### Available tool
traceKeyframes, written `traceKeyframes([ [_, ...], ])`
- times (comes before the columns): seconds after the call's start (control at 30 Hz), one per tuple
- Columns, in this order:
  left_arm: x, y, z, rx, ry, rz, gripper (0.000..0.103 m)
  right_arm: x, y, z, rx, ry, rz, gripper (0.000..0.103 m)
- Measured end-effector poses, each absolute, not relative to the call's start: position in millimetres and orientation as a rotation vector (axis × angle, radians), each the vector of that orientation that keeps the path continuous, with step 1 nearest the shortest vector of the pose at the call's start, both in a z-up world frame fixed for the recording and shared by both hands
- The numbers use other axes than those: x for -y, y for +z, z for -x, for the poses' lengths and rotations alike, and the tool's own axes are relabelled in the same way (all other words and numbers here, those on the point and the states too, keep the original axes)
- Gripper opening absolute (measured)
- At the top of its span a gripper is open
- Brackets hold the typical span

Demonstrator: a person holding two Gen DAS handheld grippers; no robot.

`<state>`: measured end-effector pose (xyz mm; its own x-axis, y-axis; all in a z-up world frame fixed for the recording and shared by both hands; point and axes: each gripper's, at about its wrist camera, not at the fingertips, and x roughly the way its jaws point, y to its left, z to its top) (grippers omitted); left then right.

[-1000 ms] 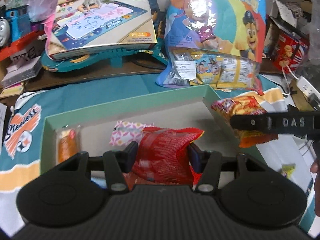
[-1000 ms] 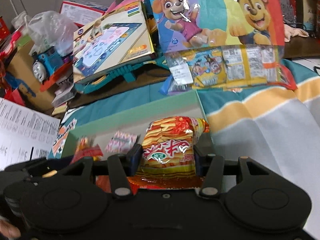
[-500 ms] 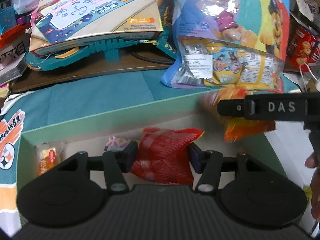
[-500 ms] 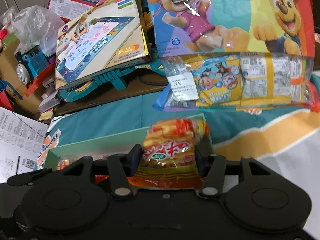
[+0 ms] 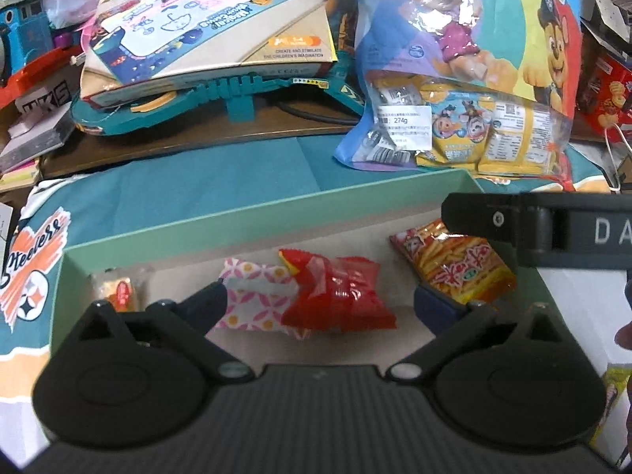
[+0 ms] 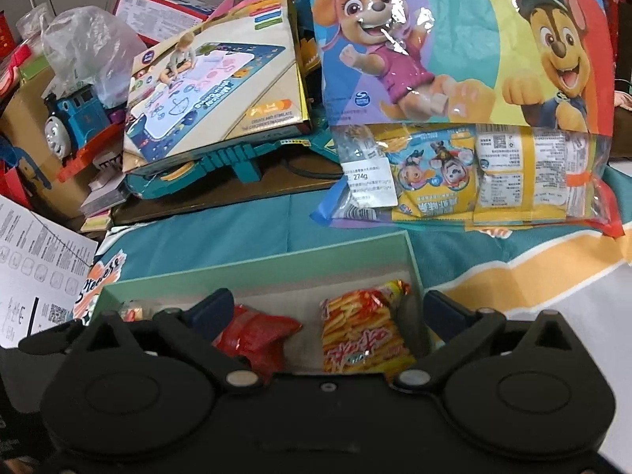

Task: Organize snacks
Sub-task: 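Lower both chip bags into the green box and open both grippers, then grasp the orange striped bar with the left gripper while the right grasps the yellow packet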

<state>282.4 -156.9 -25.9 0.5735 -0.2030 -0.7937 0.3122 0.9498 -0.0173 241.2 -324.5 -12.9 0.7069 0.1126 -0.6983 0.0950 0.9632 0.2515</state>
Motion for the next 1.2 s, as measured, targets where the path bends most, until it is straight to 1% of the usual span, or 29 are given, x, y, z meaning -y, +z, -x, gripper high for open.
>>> traceKeyframes([
  [0.3, 145.8, -5.0, -235.1, -0.902, -0.320, -0.123, 0.103, 322.6, 3.1, -187.3, -0.783, 0.036, -0.328, 0.103],
  [0.57, 135.3, 0.0, -177.4, -0.911, -0.335, -0.130, 0.103, 321.8, 10.1, -125.3, -0.773, 0.030, -0.367, 0.103],
  [0.9, 134.0, -28.1, -120.4, -1.004, -0.345, -0.149, 0.103, 328.0, -19.9, -54.8, -0.892, -0.001, -0.371, 0.103],
  [1.2, 179.1, -63.8, -104.1, -1.026, -0.324, -0.255, 0.103, 361.2, -41.6, -15.7, -0.902, -0.052, -0.465, 0.103],
])
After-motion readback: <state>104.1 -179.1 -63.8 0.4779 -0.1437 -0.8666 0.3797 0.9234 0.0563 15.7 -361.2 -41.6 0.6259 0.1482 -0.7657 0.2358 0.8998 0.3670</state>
